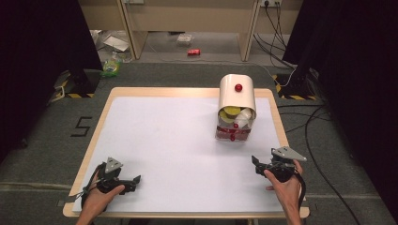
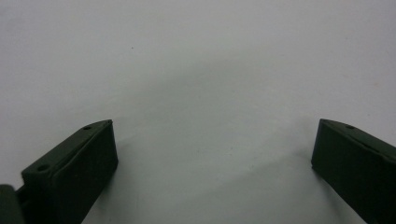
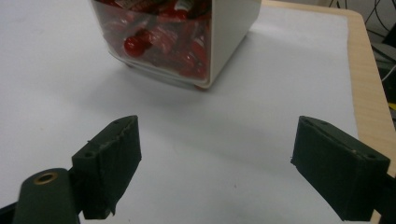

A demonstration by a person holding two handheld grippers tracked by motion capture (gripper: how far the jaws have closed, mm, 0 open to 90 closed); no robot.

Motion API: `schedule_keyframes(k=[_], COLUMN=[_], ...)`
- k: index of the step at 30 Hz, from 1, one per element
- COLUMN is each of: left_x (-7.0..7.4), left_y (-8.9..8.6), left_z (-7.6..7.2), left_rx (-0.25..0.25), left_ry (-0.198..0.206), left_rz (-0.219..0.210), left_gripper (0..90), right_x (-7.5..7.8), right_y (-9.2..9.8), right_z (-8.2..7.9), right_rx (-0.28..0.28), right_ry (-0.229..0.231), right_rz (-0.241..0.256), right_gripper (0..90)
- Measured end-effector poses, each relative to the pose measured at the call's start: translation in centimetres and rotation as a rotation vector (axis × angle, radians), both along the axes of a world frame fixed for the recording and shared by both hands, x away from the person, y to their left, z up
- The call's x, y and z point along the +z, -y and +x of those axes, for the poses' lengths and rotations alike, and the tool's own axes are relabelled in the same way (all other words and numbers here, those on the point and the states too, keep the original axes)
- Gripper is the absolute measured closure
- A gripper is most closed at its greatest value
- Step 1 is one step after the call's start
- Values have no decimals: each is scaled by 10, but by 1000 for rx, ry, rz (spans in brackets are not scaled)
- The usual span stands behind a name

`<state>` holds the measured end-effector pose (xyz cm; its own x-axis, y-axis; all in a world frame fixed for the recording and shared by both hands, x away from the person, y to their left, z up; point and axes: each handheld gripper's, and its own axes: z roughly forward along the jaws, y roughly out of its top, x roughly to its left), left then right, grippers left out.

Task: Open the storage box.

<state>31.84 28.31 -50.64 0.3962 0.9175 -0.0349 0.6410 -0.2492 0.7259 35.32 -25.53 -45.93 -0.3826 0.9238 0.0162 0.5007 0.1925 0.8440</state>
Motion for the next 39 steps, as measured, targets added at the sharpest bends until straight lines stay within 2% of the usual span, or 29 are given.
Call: schedule_keyframes(k=[7,13,27,39], left_x=[0,0,0,0], left_y=[0,0,0,0], left_z=[0,0,0,0], left_rx=[0,0,0,1], left_ry=[0,0,0,0], left_rz=[-1,-1,-1,-1], left_gripper=[0,0,0,0], right_x=[15,29,57,74], right_y=[-12,-22,-47,-59], right_z=[8,6,7,17], right_rx=[12,40,103,109], right_ry=[29,53,109,142], right_rz=[3,-11,0,14], right_gripper=[186,205,235,244])
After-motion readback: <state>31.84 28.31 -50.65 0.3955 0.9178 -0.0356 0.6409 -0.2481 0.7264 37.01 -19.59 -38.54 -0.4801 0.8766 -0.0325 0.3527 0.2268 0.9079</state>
